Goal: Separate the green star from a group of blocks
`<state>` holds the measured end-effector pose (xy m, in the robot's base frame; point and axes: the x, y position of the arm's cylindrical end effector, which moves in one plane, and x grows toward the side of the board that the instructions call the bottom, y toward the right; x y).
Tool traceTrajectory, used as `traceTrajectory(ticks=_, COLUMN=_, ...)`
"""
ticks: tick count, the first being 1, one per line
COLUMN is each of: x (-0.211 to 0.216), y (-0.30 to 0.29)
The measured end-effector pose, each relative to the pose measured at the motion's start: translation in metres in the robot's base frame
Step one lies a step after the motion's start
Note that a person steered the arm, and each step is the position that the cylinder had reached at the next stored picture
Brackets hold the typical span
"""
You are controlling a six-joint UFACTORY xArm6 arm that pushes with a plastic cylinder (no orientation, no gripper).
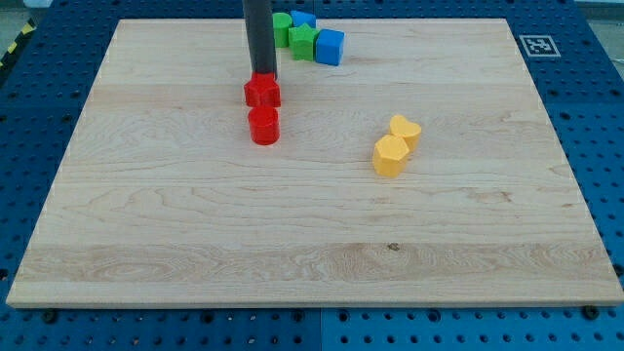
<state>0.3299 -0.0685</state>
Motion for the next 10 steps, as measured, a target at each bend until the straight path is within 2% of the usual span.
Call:
traceTrajectory(ticks=2, x=0.027, y=-0.001)
traceTrajectory(ticks=4, x=-0.027, y=-0.003)
traceTrajectory(ticks=5, x=-0.038, y=-0.021)
traceTrajectory(ticks=7, x=-0.134, y=-0.025)
traceTrajectory(ticks=10, x=-0.136, y=0.025)
